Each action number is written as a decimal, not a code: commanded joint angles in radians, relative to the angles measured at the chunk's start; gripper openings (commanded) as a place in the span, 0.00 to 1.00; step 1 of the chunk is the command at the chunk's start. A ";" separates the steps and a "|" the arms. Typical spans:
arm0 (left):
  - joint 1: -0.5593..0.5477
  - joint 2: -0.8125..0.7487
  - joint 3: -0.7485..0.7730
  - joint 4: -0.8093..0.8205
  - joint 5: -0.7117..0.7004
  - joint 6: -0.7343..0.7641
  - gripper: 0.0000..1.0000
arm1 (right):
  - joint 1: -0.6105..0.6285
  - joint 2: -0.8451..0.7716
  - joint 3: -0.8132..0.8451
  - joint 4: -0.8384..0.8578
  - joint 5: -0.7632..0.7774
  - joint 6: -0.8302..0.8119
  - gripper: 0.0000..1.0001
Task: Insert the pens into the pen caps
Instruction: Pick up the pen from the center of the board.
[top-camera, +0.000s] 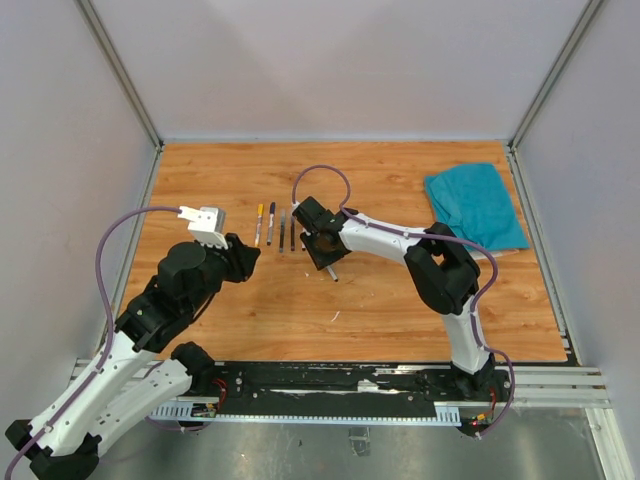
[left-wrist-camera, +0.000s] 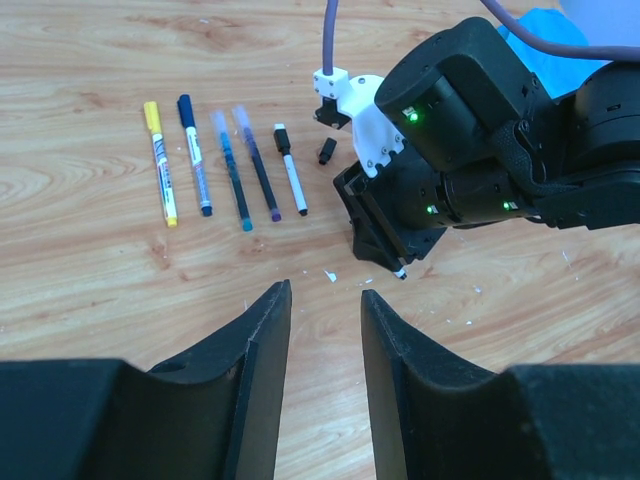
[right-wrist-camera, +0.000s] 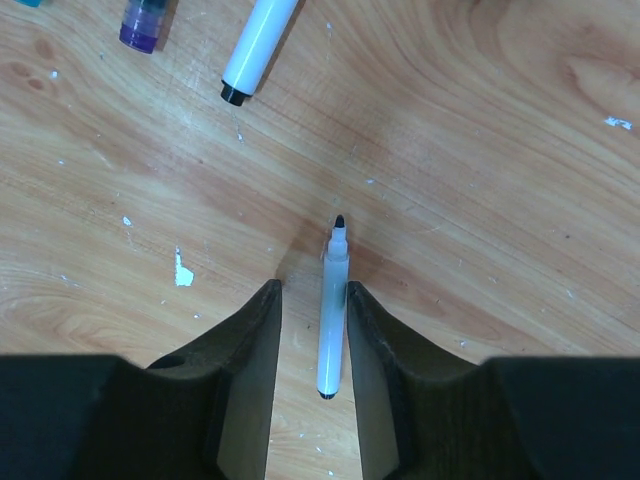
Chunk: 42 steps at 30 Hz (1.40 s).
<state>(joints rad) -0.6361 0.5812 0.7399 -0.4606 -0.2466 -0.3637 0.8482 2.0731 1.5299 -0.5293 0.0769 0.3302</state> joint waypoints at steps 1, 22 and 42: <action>0.001 -0.005 -0.007 0.007 -0.003 0.003 0.39 | -0.014 0.011 0.026 -0.027 0.034 -0.014 0.33; 0.003 -0.003 -0.016 0.009 -0.045 -0.015 0.42 | -0.032 0.067 0.026 -0.074 0.002 -0.026 0.19; 0.001 0.025 -0.045 0.149 0.052 -0.150 0.51 | -0.046 -0.415 -0.371 0.329 -0.083 -0.002 0.01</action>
<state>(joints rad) -0.6361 0.5980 0.7181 -0.4168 -0.2626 -0.4683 0.8276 1.7664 1.2587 -0.3744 0.0326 0.2974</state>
